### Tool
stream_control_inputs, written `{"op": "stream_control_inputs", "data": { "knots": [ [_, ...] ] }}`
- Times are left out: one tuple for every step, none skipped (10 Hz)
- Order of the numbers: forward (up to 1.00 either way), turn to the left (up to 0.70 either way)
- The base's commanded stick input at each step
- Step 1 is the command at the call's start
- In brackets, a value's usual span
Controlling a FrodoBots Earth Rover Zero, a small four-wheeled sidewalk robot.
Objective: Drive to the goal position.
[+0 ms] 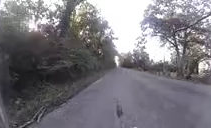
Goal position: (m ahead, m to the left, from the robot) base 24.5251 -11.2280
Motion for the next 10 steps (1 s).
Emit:
{"op": "stream_control_inputs", "data": {
  "knots": [
    [0.70,0.00],
    [0.70,0.00],
    [0.70,0.00],
    [0.70,0.00],
    [0.70,0.00],
    [0.70,0.00],
    [0.70,0.00],
    [0.70,0.00],
    [0.70,0.00],
    [0.70,0.00]
  ]
}}
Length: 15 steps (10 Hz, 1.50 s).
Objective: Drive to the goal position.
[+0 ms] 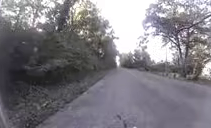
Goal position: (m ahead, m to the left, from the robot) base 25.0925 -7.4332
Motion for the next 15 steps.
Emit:
{"op": "stream_control_inputs", "data": {
  "knots": [
    [0.70,0.00],
    [0.70,-0.08],
    [0.70,-0.32],
    [0.70,-0.09],
    [0.70,0.00],
    [0.70,0.00],
    [0.70,0.00],
    [0.70,0.00],
    [0.70,0.00],
    [0.70,-0.01],
    [0.70,-0.03],
    [0.70,-0.09],
    [0.70,-0.03],
    [0.70,0.00],
    [0.70,0.00]
  ]
}}
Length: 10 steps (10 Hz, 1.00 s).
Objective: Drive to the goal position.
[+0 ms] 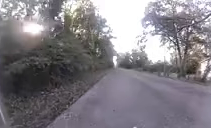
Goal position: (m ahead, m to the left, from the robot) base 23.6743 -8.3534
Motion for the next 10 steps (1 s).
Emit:
{"op": "stream_control_inputs", "data": {
  "knots": [
    [0.70,0.00],
    [0.70,0.00],
    [0.70,0.00],
    [0.70,0.00],
    [0.70,0.00],
    [0.70,0.00],
    [0.70,0.00],
    [0.70,0.00],
    [0.70,0.00],
    [0.70,0.00]
  ]
}}
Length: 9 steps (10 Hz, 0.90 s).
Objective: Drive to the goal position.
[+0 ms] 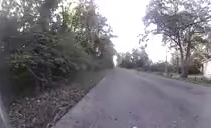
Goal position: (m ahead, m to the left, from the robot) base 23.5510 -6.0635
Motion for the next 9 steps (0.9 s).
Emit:
{"op": "stream_control_inputs", "data": {
  "knots": [
    [0.70,0.00],
    [0.70,0.00],
    [0.70,-0.20],
    [0.70,-0.16],
    [0.70,-0.07],
    [0.70,-0.03],
    [0.70,0.00],
    [0.70,0.00],
    [0.70,0.00]
  ]
}}
